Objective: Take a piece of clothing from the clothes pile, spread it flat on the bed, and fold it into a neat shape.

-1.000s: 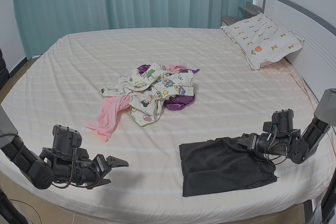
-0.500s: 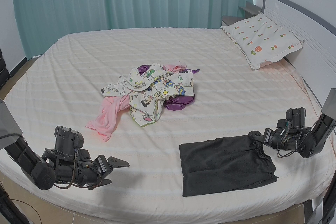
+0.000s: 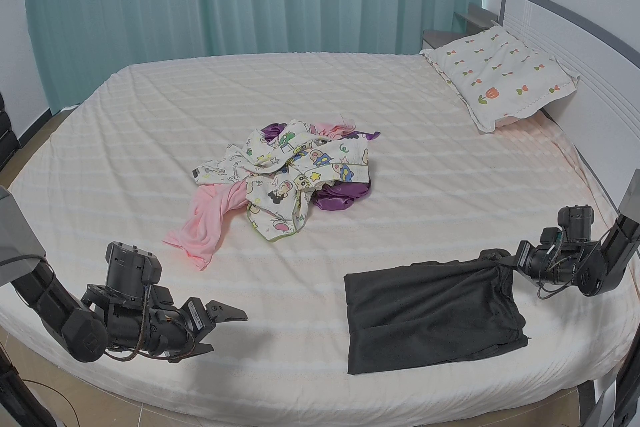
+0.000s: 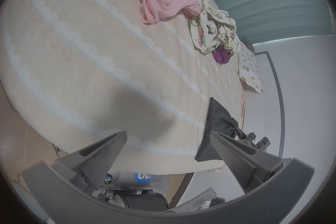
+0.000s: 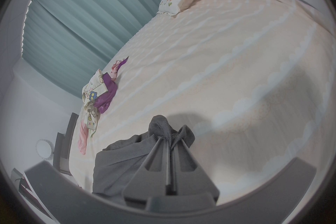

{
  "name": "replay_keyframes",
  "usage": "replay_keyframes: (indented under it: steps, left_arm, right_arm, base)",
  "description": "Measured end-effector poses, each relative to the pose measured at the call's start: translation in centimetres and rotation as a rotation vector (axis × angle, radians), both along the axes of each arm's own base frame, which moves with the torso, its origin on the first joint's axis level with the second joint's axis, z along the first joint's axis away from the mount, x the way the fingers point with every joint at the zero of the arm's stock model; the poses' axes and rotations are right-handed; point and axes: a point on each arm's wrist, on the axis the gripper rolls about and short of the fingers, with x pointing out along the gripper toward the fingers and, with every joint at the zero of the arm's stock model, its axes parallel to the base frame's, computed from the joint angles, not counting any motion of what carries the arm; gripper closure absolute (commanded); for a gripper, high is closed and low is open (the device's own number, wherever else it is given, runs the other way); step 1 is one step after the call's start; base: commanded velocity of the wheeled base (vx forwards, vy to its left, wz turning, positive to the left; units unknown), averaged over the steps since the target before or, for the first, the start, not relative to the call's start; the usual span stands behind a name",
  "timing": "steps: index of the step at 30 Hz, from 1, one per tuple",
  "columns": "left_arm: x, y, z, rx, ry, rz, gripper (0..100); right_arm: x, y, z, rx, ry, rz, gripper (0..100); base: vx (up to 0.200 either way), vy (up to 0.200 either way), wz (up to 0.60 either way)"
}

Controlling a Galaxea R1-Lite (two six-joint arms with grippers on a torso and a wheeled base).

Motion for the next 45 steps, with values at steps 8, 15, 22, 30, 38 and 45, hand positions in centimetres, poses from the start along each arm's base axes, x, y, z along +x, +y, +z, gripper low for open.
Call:
replay_keyframes:
  steps: [8,15,22,30,38,45]
  left_arm:
    - [0.0,0.0,0.0,0.000,0.002,-0.001,0]
    - [0.0,0.0,-0.1,0.001,0.004,0.000,0]
    - [0.0,0.0,-0.2,0.002,0.008,-0.001,0]
    - [0.0,0.0,-0.2,0.003,0.010,-0.001,0]
    - [0.0,0.0,-0.2,0.003,0.009,-0.001,0]
    - [0.0,0.0,-0.2,0.003,0.008,-0.001,0]
  right_arm:
    - [0.2,-1.1,-0.4,0.120,0.020,0.009,0]
    - [0.2,-1.8,-0.3,0.129,0.010,-0.007,0]
    - [-1.9,-1.4,0.1,0.051,0.014,0.026,0]
    - [-3.6,-0.4,-1.0,-0.123,0.057,0.056,0]
    - [-4.5,-2.3,-1.4,-0.148,0.094,-0.032,0]
    - [-5.5,-3.8,-1.4,-0.144,0.112,-0.094,0]
  base:
    - [0.000,0.000,0.00]
    - [0.000,0.000,0.00]
    - [0.000,0.000,0.00]
    - [0.000,0.000,0.00]
    - [0.000,0.000,0.00]
    - [0.000,0.000,0.00]
